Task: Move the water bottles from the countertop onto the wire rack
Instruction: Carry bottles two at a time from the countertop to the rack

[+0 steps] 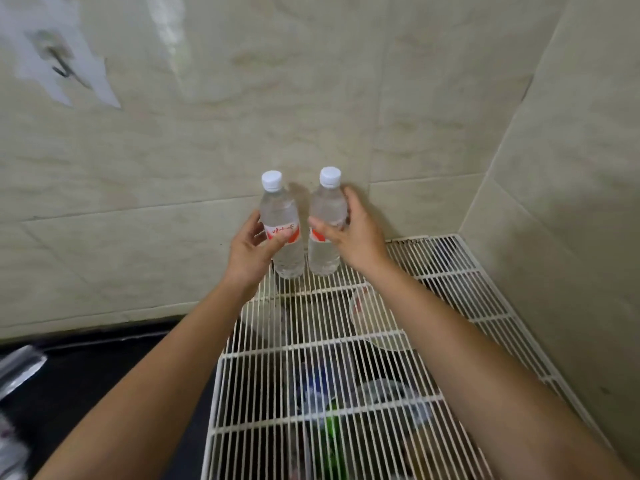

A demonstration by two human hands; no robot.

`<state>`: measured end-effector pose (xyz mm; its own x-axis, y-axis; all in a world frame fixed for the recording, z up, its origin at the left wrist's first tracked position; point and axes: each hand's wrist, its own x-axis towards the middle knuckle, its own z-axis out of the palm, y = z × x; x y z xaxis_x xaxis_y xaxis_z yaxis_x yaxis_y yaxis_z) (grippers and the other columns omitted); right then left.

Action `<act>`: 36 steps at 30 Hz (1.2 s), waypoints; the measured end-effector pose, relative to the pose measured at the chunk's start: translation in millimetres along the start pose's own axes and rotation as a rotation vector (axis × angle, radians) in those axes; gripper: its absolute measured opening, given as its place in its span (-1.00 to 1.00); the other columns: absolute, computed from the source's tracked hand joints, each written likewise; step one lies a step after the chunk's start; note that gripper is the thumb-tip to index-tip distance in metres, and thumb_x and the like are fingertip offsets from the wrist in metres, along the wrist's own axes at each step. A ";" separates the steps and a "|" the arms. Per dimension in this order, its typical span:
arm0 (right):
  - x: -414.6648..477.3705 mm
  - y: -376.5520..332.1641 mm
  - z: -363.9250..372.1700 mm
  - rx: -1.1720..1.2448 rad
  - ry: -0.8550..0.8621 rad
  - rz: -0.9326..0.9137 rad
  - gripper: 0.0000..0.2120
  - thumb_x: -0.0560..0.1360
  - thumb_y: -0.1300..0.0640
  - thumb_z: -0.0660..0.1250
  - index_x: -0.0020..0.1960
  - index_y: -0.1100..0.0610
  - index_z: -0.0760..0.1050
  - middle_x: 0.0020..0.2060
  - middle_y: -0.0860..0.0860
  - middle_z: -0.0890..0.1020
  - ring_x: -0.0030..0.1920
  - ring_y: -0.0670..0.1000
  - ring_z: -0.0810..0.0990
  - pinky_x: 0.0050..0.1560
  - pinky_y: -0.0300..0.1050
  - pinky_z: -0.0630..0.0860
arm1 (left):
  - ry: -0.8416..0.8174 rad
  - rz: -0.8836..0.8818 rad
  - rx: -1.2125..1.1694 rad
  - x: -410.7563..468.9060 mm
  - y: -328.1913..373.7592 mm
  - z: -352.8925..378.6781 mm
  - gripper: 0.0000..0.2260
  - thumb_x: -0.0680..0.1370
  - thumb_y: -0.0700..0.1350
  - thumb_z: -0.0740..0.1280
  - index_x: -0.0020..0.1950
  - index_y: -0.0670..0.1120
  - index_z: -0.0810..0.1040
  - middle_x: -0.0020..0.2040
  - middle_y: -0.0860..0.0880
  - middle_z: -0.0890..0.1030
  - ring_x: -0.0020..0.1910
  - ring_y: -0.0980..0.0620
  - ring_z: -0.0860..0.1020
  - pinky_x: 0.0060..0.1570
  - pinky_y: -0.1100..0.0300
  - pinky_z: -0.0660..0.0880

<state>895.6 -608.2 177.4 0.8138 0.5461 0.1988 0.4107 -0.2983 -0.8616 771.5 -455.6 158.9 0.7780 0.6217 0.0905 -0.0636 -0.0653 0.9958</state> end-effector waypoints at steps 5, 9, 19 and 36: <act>-4.5 29.2 -1.1 -0.097 -0.277 0.165 -0.03 0.40 -0.07 0.57 0.64 0.00 0.09 0.52 0.07 0.41 0.42 0.14 0.51 0.36 0.27 0.51 | -0.009 -0.078 0.200 1.3 -17.9 -11.1 -0.39 0.46 -0.17 0.54 0.46 0.04 0.42 0.27 0.04 0.62 0.25 0.06 0.58 0.22 0.00 0.56; -13.6 48.1 10.9 -0.124 -0.332 0.171 -0.17 0.43 -0.05 0.56 0.58 -0.01 0.24 0.42 0.04 0.54 0.30 0.08 0.62 0.29 0.22 0.57 | 0.005 -0.171 0.273 -7.9 -42.9 -10.5 -0.41 0.50 -0.13 0.51 0.47 -0.06 0.36 0.37 -0.03 0.56 0.31 -0.02 0.56 0.31 -0.11 0.53; -12.1 60.2 35.3 -0.275 -0.250 0.159 -0.36 0.57 -0.13 0.39 0.58 -0.10 0.25 0.31 0.01 0.64 0.26 0.08 0.65 0.22 0.07 0.56 | 0.007 -0.123 0.384 -11.2 -55.8 -2.5 -0.56 0.62 -0.05 0.36 0.49 0.13 0.39 0.07 0.32 0.64 0.03 0.44 0.60 -0.01 0.42 0.53; -82.7 -28.0 62.7 -0.300 0.034 -0.519 -0.30 0.64 -0.20 0.15 0.64 0.13 0.07 0.63 0.19 0.14 0.63 0.18 0.11 0.58 0.14 0.09 | 0.612 0.199 1.248 -181.0 27.1 -107.7 -0.48 0.66 0.07 0.16 0.55 -0.19 0.35 0.58 -0.29 0.26 0.58 -0.29 0.20 0.48 -0.26 0.19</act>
<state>791.1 -596.0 155.8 0.4863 0.6556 0.5777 0.8523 -0.2100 -0.4791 561.6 -485.8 170.7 0.4094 0.7361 0.5391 0.7024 -0.6314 0.3287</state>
